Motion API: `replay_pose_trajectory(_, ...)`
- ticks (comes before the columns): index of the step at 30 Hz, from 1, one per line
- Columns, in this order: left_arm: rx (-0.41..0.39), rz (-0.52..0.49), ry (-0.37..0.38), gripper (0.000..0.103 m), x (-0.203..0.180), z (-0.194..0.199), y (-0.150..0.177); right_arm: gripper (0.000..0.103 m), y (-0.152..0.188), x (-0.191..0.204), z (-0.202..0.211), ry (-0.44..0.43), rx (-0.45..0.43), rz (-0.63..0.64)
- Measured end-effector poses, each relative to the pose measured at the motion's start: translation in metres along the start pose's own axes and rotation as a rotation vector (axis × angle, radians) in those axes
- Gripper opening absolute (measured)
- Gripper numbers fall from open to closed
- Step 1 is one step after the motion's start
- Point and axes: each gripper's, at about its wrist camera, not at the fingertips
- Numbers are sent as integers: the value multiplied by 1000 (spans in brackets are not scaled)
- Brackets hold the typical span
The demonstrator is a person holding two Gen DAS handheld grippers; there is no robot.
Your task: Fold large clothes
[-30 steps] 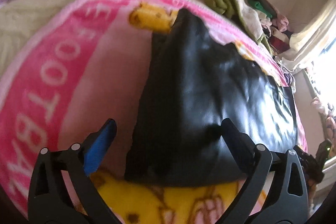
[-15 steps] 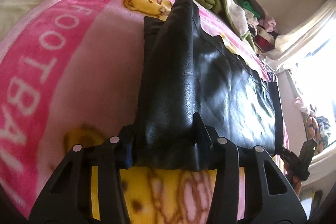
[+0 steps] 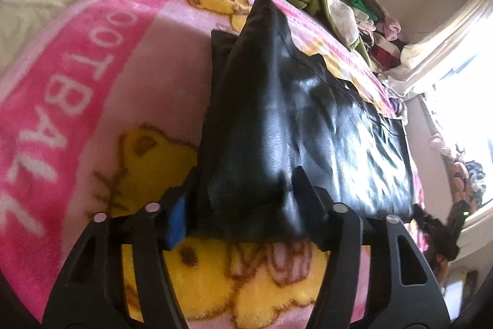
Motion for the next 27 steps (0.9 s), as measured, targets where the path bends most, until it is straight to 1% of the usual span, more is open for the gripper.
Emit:
replay_pose_trajectory(3,-60,-46,-22,69,-13,20,3,63,3,14,20,55,-90,60)
replay_pose_trajectory(5,-97,-85,-79,76,-24,30,7,64,5,28,30,79,-137,99)
replay_pose_trajectory(6,-112,-109,-109,77,-32,34,7,64,6,41,36,73,-168,141)
replay_pose_trajectory(7,-119,-141,-125,77,-44,35,7,64,7,48,38,68,-180,166)
replay_pose_trajectory(8,-122,-171,-140,77,-54,35,6,62,7,58,39,64,-190,197)
replay_pose_trajectory(9,-121,-196,-147,77,-64,32,4,48,9,73,39,46,-197,241)
replay_pose_trajectory(10,-118,-214,-149,77,-73,28,2,30,10,86,37,27,-199,277)
replay_pose_trajectory(13,-83,-261,-143,77,-102,6,-9,15,11,122,22,-35,-155,356)
replay_pose_trajectory(14,-76,-270,-146,71,-108,-1,-11,13,12,135,14,-40,-141,383)
replay_pose_trajectory(15,-68,-282,-152,58,-115,-8,-13,12,14,145,8,-36,-128,404)
replay_pose_trajectory(16,-55,-291,-162,52,-121,-18,-16,11,16,154,2,-35,-113,423)
replay_pose_trajectory(18,-11,-298,-143,33,-129,-38,-19,10,19,168,-16,-47,-70,443)
replay_pose_trajectory(20,21,-305,-140,29,-132,-55,-17,10,24,177,-27,-59,-42,455)
replay_pose_trajectory(22,40,-307,-167,29,-132,-69,-12,10,28,184,-40,-49,-17,469)
replay_pose_trajectory(25,46,-328,-208,29,-131,-82,-7,10,32,191,-56,-44,29,474)
replay_pose_trajectory(27,51,-338,-222,29,-130,-86,-5,9,34,191,-69,-14,66,468)
Point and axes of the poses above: each gripper's, at about its wrist camera, not at the fingertips, and z roughly against the way its jaws point, x to its left, y to its underside, and after that the axes turned 12 degrees about x, right-handed
